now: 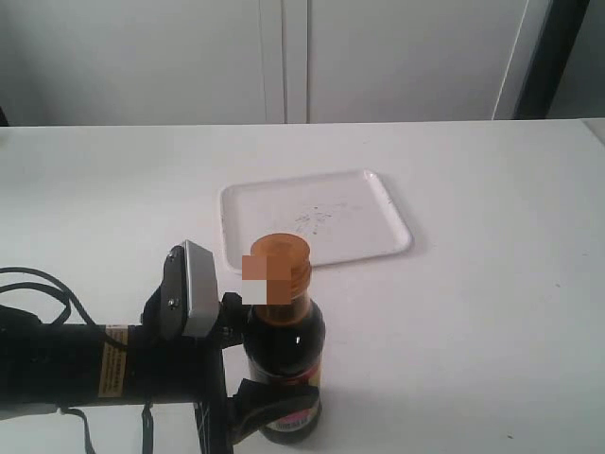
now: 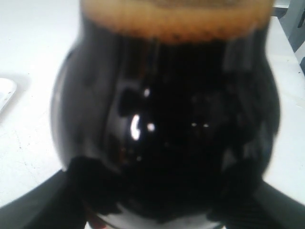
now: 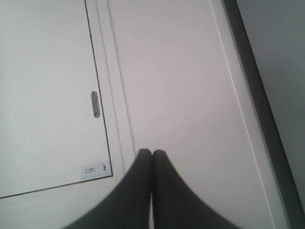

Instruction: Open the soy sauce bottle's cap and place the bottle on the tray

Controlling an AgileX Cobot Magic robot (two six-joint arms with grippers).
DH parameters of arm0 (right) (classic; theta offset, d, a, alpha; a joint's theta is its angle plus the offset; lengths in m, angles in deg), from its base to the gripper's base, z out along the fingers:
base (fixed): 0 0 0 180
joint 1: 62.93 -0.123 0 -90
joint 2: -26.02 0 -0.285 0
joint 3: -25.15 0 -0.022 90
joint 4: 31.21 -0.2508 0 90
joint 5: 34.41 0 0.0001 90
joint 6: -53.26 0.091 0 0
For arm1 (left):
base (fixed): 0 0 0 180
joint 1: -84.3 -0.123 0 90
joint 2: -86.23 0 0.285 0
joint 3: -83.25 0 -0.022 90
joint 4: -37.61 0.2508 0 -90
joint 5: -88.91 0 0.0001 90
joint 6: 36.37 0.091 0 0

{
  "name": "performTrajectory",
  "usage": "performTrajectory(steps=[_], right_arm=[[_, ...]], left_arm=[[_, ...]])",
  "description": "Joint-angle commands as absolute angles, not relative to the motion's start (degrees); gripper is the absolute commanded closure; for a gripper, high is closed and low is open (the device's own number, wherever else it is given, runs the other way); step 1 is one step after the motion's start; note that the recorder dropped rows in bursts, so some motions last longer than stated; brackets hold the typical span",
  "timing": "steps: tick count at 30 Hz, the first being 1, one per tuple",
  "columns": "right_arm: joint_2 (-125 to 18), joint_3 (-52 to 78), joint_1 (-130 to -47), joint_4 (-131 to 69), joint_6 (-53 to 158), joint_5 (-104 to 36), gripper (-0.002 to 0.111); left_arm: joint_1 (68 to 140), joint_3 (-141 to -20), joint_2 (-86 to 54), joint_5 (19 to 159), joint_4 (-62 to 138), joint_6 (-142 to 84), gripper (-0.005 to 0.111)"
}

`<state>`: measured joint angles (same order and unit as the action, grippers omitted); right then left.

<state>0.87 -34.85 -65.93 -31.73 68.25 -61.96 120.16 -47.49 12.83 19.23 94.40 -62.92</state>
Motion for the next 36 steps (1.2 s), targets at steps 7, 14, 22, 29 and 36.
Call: performTrajectory(steps=[7,14,22,29,36], right_arm=[[-18.7,-21.5,-65.9,-21.9,72.2,-65.3,0.108],[-29.5,-13.1,-65.9,2.4,90.7,-56.6,0.108],[-38.1,-11.1,-65.9,38.0,119.9,-52.4,0.108],[-43.5,-11.0,-65.7,68.7,151.7,-65.1,0.108],[-47.9,-11.2,-65.7,68.7,152.2,-82.9,0.108]], left_arm=[[120.4,-47.5,12.7,18.9,95.4,-63.0,0.107],[120.4,-47.5,12.7,18.9,95.4,-63.0,0.107],[120.4,-47.5,12.7,18.9,95.4,-63.0,0.107],[120.4,-47.5,12.7,18.9,95.4,-63.0,0.107],[120.4,-47.5,12.7,18.9,95.4,-63.0,0.107]])
